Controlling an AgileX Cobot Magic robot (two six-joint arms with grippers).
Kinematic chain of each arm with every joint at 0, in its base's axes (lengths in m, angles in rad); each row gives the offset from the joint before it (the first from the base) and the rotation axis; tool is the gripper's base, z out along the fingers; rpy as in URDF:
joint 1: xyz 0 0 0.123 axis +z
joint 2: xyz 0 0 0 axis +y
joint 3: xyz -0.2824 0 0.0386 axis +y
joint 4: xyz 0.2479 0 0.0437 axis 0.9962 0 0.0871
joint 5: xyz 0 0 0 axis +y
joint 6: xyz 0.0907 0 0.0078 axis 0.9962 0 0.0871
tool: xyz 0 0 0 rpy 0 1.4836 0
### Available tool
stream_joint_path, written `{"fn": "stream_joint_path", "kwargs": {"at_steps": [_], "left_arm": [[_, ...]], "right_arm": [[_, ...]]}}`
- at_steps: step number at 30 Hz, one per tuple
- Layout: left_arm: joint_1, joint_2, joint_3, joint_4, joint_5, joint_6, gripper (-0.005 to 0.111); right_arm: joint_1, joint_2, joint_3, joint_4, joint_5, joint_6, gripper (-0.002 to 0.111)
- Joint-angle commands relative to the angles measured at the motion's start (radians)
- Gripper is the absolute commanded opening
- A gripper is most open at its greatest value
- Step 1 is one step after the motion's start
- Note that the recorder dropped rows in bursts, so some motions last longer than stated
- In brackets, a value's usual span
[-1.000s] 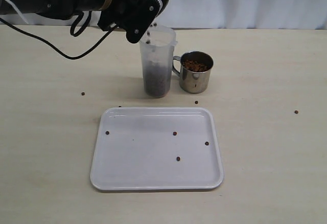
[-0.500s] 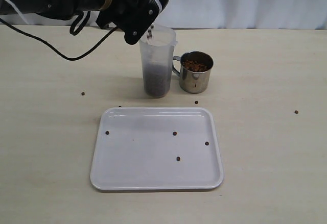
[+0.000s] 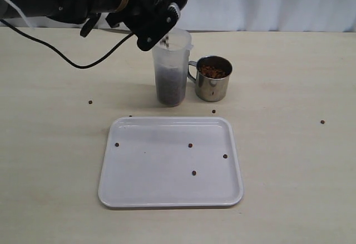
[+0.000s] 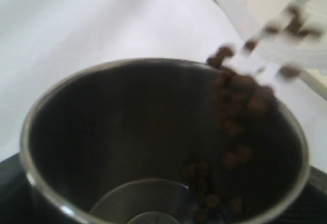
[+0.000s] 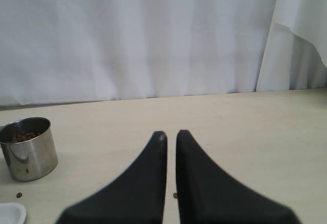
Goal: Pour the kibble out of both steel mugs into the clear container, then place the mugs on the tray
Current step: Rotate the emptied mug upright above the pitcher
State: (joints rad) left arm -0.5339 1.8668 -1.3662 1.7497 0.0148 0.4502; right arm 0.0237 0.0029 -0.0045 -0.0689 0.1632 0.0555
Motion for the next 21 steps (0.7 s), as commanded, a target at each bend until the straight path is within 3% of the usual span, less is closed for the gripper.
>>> {"fn": "stream_joint_path", "kwargs": {"at_steps": [1, 21], "left_arm": [[-0.002, -0.005, -0.008, -0.005, 0.012, 0.027, 0.0], [-0.002, -0.005, -0.008, -0.005, 0.009, 0.182, 0.0]], "right_arm": [[0.002, -0.003, 0.005, 0.003, -0.004, -0.004, 0.005], [0.002, -0.003, 0.005, 0.003, -0.004, -0.004, 0.005]]}}
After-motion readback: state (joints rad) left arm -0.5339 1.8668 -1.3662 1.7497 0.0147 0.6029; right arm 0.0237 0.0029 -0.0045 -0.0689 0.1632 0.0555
